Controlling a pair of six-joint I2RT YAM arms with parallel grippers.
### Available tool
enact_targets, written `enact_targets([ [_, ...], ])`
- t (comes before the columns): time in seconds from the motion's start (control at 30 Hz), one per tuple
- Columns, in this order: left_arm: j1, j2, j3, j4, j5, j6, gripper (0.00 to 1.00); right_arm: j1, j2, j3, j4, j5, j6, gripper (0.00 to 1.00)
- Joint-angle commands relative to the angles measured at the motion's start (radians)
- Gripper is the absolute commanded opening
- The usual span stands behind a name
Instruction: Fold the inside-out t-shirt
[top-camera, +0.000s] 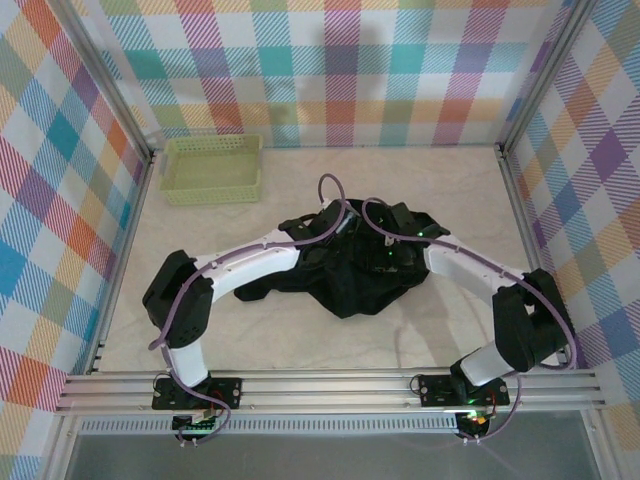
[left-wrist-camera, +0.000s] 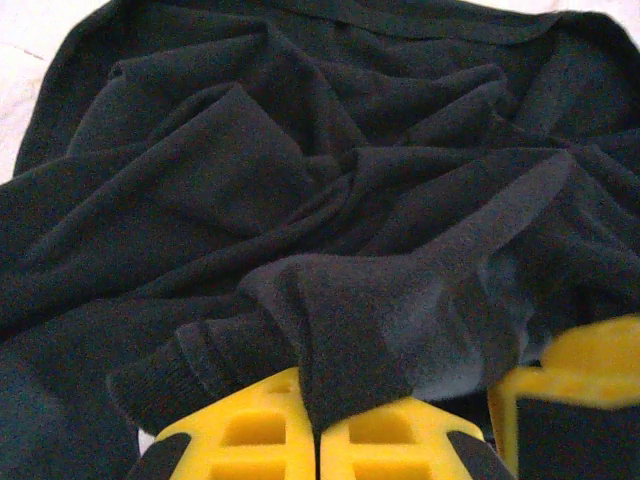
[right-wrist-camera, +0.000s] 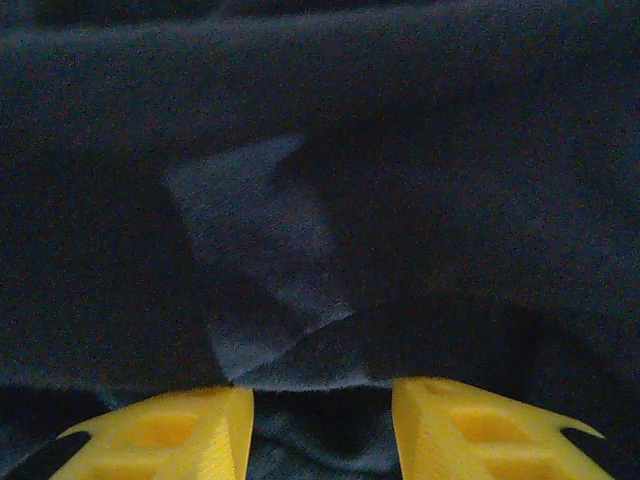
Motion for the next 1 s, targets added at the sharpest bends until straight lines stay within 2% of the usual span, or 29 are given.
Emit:
enact_targets([
  [0.0, 0.011, -0.043, 0.017, 0.007, 0.014, -0.006, 0.01, -0.05, 0.057, 0.064, 0.066, 0.056, -0.018, 0.4],
  [0.2, 0.012, -0.04, -0.001, 0.007, 0.02, -0.006, 0.02, -0.123, 0.201, 0.227, 0.069, 0.05, -0.06, 0.35],
  [0.43, 0.031, -0.009, 0.016, -0.005, 0.024, -0.022, 0.03, -0.139, 0.264, 0.361, 0.019, 0.044, -0.087, 0.35],
  [0.6, 0.043, 0.01, 0.021, -0.005, 0.022, -0.029, 0.05, -0.122, 0.163, 0.268, -0.007, 0.012, -0.098, 0.41],
  [0.8, 0.047, 0.025, 0.025, 0.007, 0.035, -0.029, 0.05, -0.074, 0.143, 0.174, 0.005, -0.012, -0.108, 0.41],
  [0.9, 0.046, 0.029, 0.029, 0.007, 0.041, -0.031, 0.05, -0.074, 0.19, 0.181, -0.008, 0.066, -0.093, 0.43],
  [0.97, 0.047, 0.026, 0.027, 0.007, 0.046, -0.03, 0.05, -0.074, 0.237, 0.214, -0.054, 0.163, -0.067, 0.49],
])
